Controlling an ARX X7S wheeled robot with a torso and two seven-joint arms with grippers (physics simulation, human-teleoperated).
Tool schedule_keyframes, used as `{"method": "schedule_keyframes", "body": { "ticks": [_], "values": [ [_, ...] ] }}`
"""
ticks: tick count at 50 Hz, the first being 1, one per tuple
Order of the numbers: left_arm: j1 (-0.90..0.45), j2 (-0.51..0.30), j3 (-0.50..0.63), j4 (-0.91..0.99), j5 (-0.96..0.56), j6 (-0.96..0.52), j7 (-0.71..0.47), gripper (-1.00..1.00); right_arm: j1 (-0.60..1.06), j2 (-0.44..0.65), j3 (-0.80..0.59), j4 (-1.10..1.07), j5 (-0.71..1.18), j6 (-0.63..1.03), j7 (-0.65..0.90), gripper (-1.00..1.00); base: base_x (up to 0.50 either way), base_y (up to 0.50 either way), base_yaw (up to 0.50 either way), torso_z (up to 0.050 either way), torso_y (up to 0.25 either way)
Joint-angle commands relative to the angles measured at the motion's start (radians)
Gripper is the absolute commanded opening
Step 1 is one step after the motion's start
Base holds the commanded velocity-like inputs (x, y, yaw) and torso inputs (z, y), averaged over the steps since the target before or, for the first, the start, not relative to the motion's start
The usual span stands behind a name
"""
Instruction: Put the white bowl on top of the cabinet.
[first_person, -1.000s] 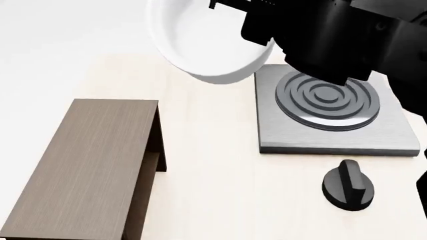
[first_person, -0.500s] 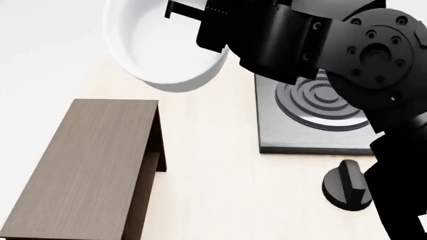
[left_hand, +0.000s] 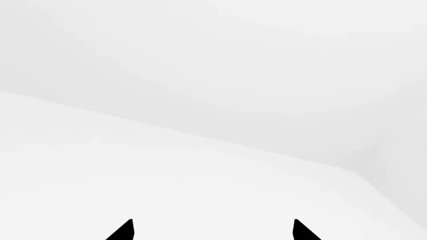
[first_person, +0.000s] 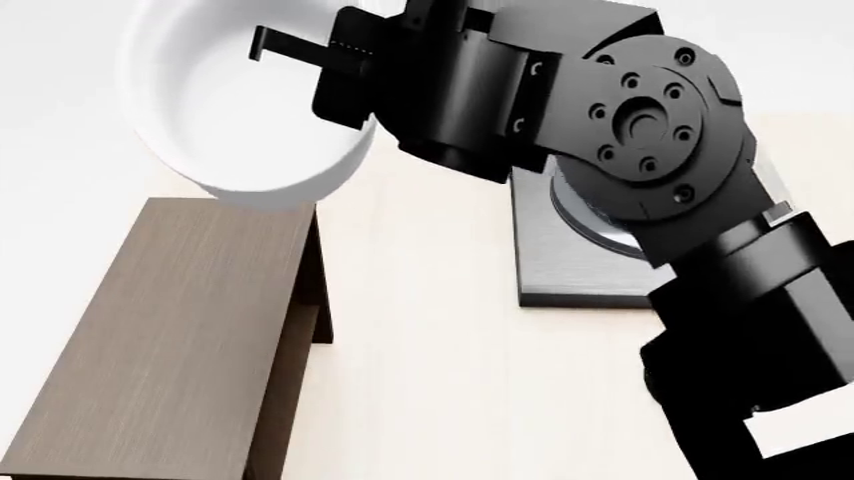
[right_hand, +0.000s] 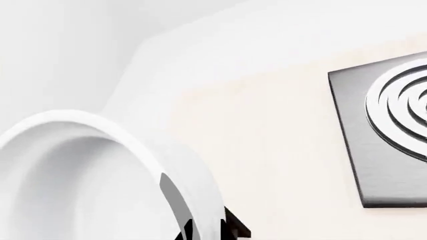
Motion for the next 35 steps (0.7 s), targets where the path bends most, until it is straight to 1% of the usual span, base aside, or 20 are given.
{"method": "schedule_keyframes", "body": {
  "ticks": [1, 24, 35],
  "values": [
    [0.001, -0.001, 0.0, 0.001, -0.001, 0.0, 0.0, 1.0, -0.004, -0.039, 0.028, -0.003, -0.012, -0.017, -0.021, -1.0, 0.0, 0.0, 0.0, 0.0, 0.0],
    [0.001, -0.002, -0.001, -0.002, 0.0, 0.003, 0.0, 1.0, -0.03, -0.1, 0.015, 0.001, 0.016, -0.014, -0.035, -1.0, 0.0, 0.0, 0.0, 0.0, 0.001],
    [0.001, -0.002, 0.0, 0.0, 0.002, 0.001, -0.004, 1.0, -0.049, -0.11, 0.015, -0.009, 0.027, -0.025, -0.03, -1.0, 0.0, 0.0, 0.0, 0.0, 0.001]
  ]
}}
